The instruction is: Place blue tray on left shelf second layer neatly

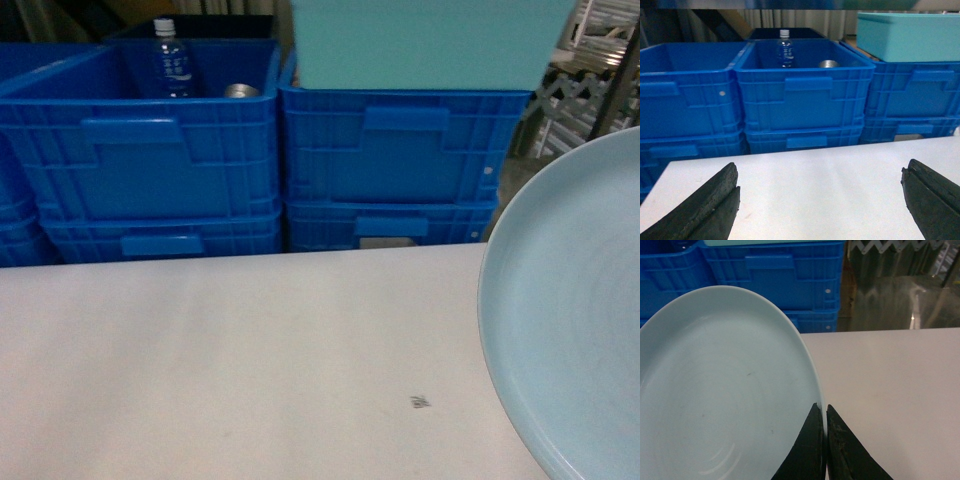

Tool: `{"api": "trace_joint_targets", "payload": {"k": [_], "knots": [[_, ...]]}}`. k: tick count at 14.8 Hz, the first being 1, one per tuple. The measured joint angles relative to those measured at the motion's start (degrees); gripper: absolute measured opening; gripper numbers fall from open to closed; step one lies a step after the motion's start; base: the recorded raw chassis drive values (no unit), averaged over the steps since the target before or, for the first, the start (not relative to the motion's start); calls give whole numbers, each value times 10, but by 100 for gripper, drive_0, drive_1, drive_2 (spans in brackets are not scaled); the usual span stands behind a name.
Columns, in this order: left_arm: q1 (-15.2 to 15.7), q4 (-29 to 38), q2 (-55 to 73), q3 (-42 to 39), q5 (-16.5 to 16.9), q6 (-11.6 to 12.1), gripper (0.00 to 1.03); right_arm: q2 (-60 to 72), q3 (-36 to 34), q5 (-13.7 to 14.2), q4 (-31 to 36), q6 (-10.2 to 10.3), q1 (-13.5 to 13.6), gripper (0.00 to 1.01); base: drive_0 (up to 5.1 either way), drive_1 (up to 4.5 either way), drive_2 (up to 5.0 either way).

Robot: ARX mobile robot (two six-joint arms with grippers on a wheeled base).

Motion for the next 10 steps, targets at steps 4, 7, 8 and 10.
{"api": "trace_joint_targets", "payload": {"k": [4,7,8,10], "knots": [[0,0,0,0,0,0,98,0,0,0,0,0,0,2,307,-547,-229],[0,0,0,0,1,0,98,0,0,0,2,0,0,2,301,-550,-247],[0,-1,0,0,1,0,98,0,0,0,2,0,0,2,305,-548,-242],[0,0,0,0,1,0,98,0,0,0,3,0,0,2,310,-543,-237]]}}
